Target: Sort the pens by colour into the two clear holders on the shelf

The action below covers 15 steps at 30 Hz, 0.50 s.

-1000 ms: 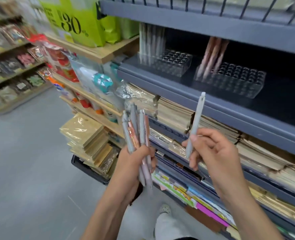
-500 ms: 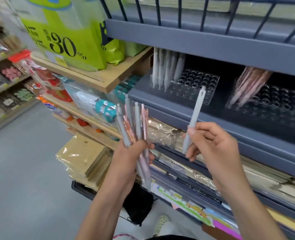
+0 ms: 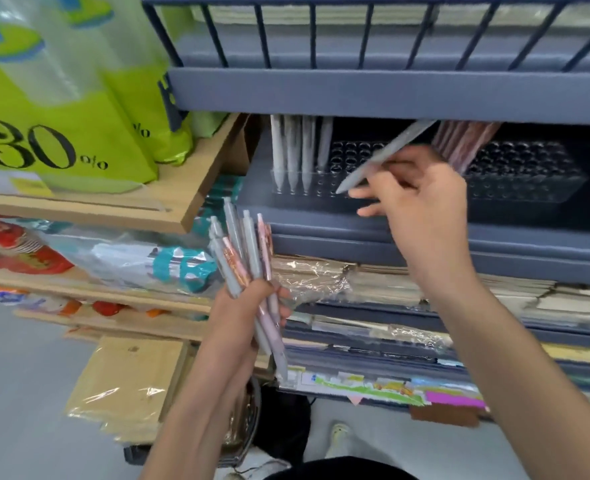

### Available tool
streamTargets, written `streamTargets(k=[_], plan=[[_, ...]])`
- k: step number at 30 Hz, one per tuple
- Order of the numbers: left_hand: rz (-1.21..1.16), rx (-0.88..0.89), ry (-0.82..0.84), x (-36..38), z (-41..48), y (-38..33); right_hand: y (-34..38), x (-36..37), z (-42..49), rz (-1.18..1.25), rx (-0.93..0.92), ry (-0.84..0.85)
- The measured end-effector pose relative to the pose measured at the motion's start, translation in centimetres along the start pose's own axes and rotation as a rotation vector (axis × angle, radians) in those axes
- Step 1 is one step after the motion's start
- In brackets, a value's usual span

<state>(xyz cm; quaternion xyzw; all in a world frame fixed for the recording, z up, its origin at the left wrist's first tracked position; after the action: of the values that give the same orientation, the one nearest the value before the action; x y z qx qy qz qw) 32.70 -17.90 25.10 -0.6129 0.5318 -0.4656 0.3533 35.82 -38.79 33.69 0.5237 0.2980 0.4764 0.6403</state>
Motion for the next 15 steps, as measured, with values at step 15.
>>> streamTargets(k=[15], plan=[[0.055, -0.030, 0.118, -3.6, 0.8, -0.6, -1.1, 4.9, 3.1, -0.584, -0.119, -0.064]])
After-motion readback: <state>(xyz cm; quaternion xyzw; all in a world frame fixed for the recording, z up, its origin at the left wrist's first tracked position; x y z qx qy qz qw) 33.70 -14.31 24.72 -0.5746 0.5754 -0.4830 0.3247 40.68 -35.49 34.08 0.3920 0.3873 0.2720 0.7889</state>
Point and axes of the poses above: each hand's wrist, its own z-axis towards the middle knuckle, its own x-axis out of the palm, y = z × x, the point moved 2 cm from there along z, towards the middle knuckle, and after that the axes turned 9 degrees about z, right-handed, at the moved point
